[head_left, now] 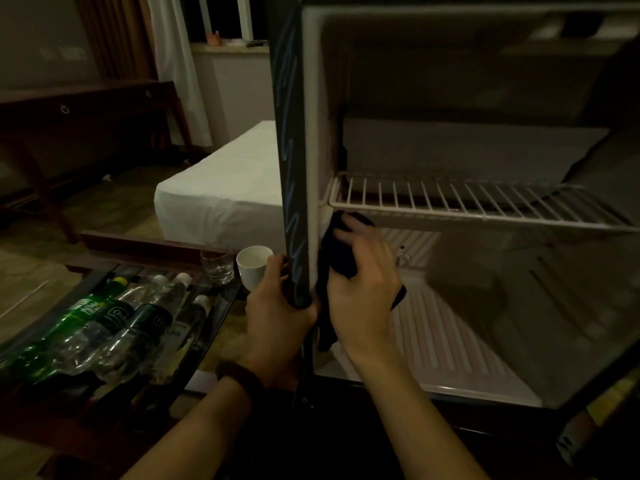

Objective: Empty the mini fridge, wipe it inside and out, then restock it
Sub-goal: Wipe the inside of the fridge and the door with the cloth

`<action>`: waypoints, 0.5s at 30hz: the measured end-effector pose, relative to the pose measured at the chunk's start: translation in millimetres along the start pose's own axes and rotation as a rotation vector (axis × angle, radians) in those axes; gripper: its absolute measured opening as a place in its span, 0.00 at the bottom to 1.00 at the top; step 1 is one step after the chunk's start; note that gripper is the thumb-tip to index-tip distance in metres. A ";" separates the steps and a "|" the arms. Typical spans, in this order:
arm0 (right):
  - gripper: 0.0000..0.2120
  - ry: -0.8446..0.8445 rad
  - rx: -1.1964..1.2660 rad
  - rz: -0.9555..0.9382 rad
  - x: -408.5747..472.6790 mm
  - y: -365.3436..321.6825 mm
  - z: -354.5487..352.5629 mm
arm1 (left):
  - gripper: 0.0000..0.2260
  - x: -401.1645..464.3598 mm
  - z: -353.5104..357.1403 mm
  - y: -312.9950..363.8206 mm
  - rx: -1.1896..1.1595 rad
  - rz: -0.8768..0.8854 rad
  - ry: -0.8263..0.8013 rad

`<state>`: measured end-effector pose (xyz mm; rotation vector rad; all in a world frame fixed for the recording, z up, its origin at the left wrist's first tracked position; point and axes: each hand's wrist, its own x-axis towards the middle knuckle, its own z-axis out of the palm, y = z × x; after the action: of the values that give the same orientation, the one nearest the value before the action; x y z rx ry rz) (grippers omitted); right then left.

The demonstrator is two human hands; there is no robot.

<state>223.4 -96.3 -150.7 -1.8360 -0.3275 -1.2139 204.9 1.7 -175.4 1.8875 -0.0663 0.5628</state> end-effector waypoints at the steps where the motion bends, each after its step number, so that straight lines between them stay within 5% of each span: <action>1: 0.10 -0.013 -0.001 -0.022 -4.4 -3.1 -3.0 | 0.24 0.2 0.1 -0.3 0.001 0.002 0.001; 15: 0.15 -0.037 0.068 0.147 18.9 14.3 3.4 | 0.25 0.1 0.7 -0.5 0.041 0.068 0.000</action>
<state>243.7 -106.3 -142.8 -1.7926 -0.2473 -1.0569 205.3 1.3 -176.0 1.9307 -0.1201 0.6143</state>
